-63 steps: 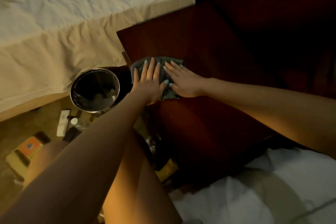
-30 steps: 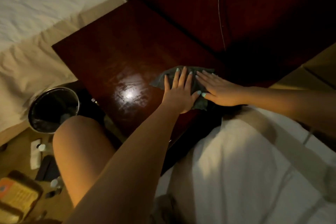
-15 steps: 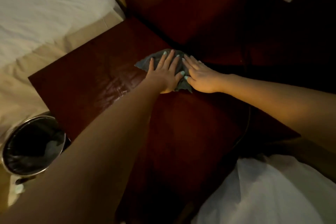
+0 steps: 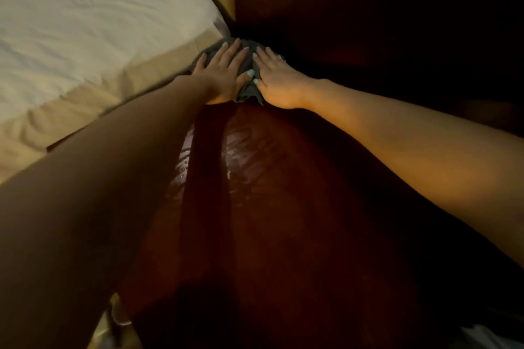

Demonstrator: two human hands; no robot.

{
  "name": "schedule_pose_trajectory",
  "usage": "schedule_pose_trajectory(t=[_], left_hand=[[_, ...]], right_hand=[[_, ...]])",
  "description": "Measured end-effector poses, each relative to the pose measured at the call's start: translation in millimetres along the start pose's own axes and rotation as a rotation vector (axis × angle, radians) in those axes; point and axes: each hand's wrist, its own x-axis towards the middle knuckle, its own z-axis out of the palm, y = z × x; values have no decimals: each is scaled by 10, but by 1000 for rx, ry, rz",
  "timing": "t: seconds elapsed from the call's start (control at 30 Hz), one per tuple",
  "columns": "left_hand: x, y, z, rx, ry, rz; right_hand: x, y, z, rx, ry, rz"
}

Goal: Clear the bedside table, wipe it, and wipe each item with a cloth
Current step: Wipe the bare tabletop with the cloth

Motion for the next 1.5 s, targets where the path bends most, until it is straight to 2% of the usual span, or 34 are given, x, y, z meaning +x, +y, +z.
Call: schedule_pose_trajectory(t=[0.2,0.5,0.73,0.97,1.07,1.13,1.2,1.27,1.33,1.37,1.43,1.5], left_hand=[[-290,-111,71,-10,2,-15],[-1695,-172,417,-58,-76,-56],[-2831,190,696,-71,-176,-64],[-3654,716,1044,-86,-185,-21],[-3932,882,1138,-75,-197,10],[-4069,900,1090,-121,-229,53],[-4169,829,958,-295,-218,84],[-4229,703,854,-470,-63,4],[-4249,575,833,-454,143,-184],[-4251,532,855,-426,177,-274],[-4270,521,930,-433,127,-359],[-4287,585,1034,-474,107,-356]], right_hand=[[-56,-236,-40,-69,-52,-42],[-966,-954,388,-122,-144,-150],[-1999,-1314,778,-176,-219,-200],[-2976,-1375,1060,-196,-312,-202],[-3321,-1357,1164,-155,-335,-214],[-3490,-1394,1153,-35,-344,-195],[-3616,-1436,1050,210,-290,-130],[-3632,-1442,951,356,-136,-66],[-3555,-1441,948,297,29,-18],[-3516,-1461,980,248,67,18],[-3433,-1527,1096,175,66,93],[-3355,-1584,1191,174,62,128]])
